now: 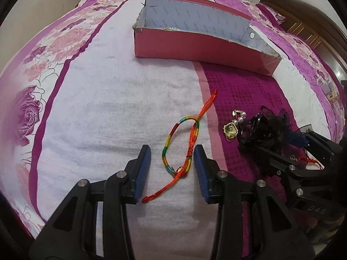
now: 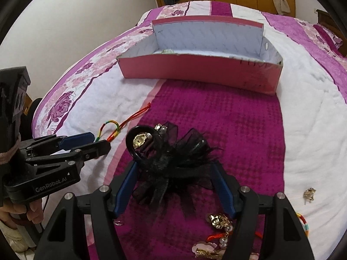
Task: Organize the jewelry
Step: 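Move left tool to the rainbow braided cord while right tool moves to the black lace bow, then close left gripper on the cord while right gripper closes on the lace bow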
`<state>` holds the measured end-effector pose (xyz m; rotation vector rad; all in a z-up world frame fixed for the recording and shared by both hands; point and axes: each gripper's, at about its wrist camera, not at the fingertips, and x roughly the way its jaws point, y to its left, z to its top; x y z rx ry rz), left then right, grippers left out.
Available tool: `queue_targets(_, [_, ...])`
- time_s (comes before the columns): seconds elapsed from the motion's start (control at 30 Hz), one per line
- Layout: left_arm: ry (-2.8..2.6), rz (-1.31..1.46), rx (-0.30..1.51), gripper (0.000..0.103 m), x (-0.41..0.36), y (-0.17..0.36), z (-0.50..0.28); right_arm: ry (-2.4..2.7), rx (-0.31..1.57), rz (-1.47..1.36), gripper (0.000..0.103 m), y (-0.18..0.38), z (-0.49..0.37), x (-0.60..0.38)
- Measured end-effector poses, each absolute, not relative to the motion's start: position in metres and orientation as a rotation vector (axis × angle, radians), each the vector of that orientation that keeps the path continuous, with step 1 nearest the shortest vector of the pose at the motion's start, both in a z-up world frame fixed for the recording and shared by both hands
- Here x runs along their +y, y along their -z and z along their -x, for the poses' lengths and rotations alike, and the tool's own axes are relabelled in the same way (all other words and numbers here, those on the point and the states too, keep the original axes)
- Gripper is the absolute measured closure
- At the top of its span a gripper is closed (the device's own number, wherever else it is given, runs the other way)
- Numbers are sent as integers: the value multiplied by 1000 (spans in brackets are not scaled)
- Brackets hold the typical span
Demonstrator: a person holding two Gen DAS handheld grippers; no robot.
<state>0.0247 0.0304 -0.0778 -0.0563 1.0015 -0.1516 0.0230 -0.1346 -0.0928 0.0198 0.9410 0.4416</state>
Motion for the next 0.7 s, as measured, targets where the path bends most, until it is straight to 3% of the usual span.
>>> queue_targets(0.07, [149, 52, 1001, 75, 31, 79, -25, -446, 937, -16, 31, 94, -24, -134])
queue_targets(0.13, [149, 45, 1000, 86, 31, 80, -25, -451, 933, -10, 31, 95, -25, -133])
queue_targets(0.27, [145, 56, 998, 92, 34, 81, -26, -465, 923, -7, 33, 96, -25, -131])
queue_targets(0.33, [142, 61, 996, 97, 36, 80, -26, -474, 913, -15, 50, 95, -24, -132])
queue_targets(0.43, [141, 63, 988, 101, 37, 79, -25, -469, 910, -15, 59, 95, -24, -134])
queue_targets(0.7, [147, 86, 960, 103, 39, 72, -23, -469, 887, -43, 70, 92, -21, -138])
